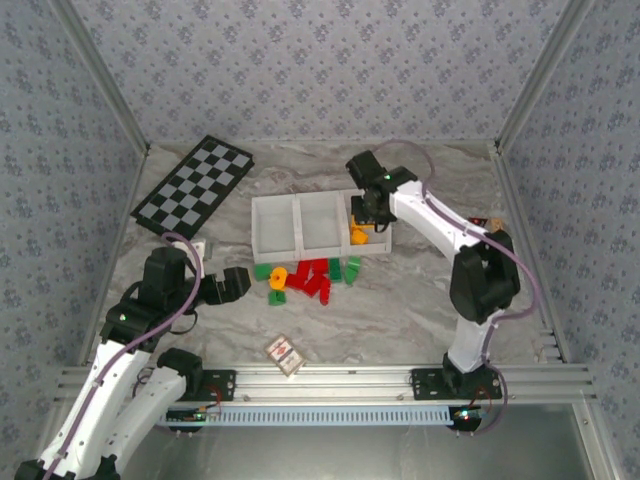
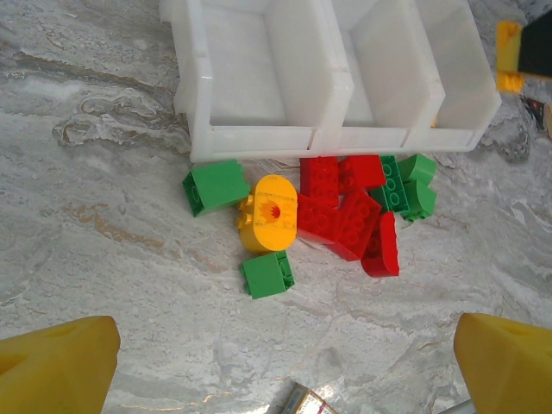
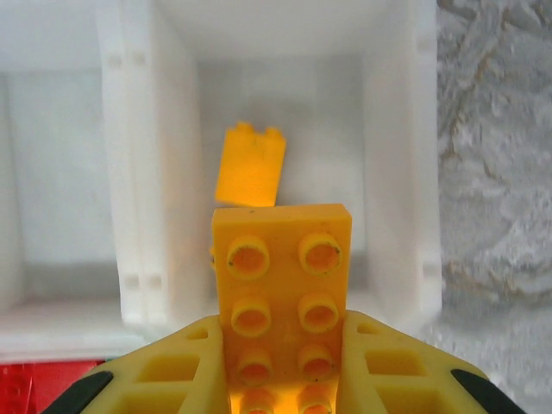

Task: Sort the legos into containers by color
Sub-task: Pick up the lego from the center of the table, then place the lego in the container.

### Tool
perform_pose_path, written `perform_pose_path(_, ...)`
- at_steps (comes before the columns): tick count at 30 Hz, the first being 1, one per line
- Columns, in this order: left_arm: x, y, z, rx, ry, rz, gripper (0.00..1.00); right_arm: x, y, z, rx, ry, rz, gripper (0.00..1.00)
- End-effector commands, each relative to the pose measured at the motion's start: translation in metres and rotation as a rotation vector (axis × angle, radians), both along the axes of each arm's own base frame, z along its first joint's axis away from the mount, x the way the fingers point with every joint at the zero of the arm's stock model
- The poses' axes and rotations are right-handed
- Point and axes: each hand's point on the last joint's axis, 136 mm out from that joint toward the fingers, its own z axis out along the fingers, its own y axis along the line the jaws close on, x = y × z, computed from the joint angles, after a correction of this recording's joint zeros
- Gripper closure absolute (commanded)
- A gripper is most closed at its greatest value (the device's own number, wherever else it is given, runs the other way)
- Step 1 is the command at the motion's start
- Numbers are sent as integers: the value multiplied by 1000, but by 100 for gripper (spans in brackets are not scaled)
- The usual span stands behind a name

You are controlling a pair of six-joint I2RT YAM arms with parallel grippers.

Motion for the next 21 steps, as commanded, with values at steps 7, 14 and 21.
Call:
perform_pose_path(7, 2, 0, 0, 5, -14, -1, 1, 37, -5, -23, -49, 84, 49, 72)
perform_pose_path(14, 2, 1, 0, 8, -12, 1, 0, 51, -11, -37, -72, 107, 41, 71)
perform_pose_path(21, 2, 1, -1, 7, -11, 0, 0, 54, -11, -47, -83, 123, 39, 63)
